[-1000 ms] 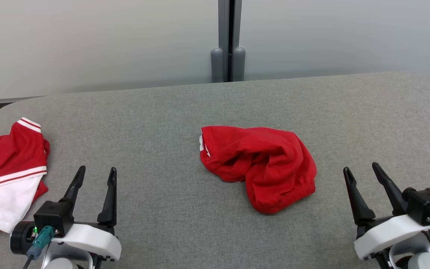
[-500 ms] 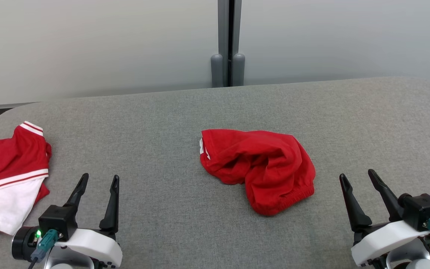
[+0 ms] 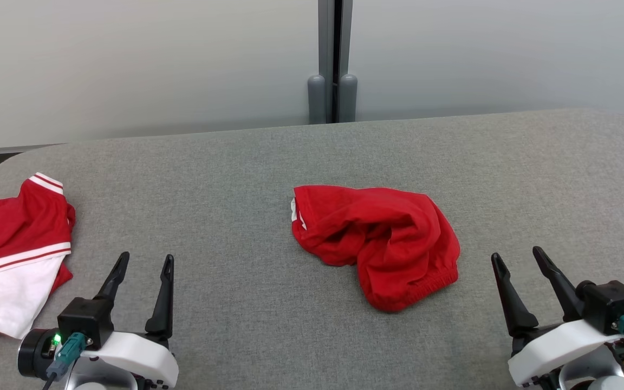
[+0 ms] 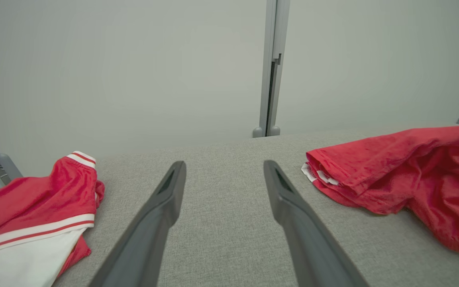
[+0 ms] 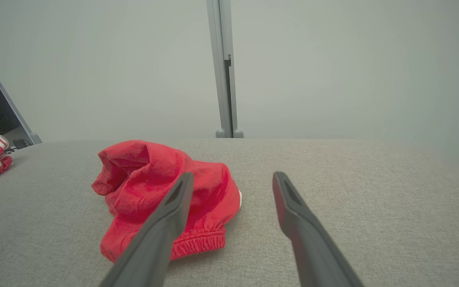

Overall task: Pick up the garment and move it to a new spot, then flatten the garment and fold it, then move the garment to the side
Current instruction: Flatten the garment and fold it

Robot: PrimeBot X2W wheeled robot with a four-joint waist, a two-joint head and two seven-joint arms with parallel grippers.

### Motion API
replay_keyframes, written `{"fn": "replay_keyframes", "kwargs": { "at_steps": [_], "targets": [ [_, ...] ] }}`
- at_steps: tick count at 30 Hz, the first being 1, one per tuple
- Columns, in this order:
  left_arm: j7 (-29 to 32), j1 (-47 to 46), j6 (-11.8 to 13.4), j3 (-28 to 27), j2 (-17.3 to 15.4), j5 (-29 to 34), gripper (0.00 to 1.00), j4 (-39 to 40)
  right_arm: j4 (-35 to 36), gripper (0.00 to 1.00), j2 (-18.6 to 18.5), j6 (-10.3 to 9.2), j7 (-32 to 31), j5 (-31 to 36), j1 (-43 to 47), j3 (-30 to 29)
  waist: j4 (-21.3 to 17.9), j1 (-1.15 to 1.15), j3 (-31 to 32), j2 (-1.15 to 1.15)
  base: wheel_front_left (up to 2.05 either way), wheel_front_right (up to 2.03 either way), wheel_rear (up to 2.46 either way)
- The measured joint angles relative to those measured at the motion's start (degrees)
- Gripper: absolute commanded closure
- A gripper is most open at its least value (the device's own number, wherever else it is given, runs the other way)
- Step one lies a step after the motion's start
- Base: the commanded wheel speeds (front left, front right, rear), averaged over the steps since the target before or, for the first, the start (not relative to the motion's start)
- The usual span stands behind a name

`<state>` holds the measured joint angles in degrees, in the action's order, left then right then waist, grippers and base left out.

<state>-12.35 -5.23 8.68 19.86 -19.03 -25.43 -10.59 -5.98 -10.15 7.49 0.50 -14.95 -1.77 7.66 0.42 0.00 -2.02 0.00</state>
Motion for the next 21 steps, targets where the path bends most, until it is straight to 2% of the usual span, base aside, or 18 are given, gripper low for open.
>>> {"fn": "replay_keyframes", "kwargs": {
  "at_steps": [7,15,21],
  "targets": [
    [0.0,-1.3,0.0,0.5,0.4,-0.1,0.00,0.2,-1.6,0.00,0.1,0.00,-0.8,-0.4,0.3,3.1,0.6,0.00,-1.1,0.00,0.00,0.00,0.00],
    [-0.7,-5.8,-0.1,1.8,1.8,1.0,0.00,0.1,-8.8,0.00,0.9,0.00,-0.9,-2.9,-0.2,13.3,2.3,0.00,-5.1,0.00,0.00,0.00,0.00],
    [-1.3,-8.1,-0.3,2.3,2.6,1.7,0.00,-0.7,-14.9,0.00,1.8,0.00,1.6,-4.5,-5.3,16.7,3.7,0.00,-8.3,0.00,0.00,0.00,0.00]
  ]
}}
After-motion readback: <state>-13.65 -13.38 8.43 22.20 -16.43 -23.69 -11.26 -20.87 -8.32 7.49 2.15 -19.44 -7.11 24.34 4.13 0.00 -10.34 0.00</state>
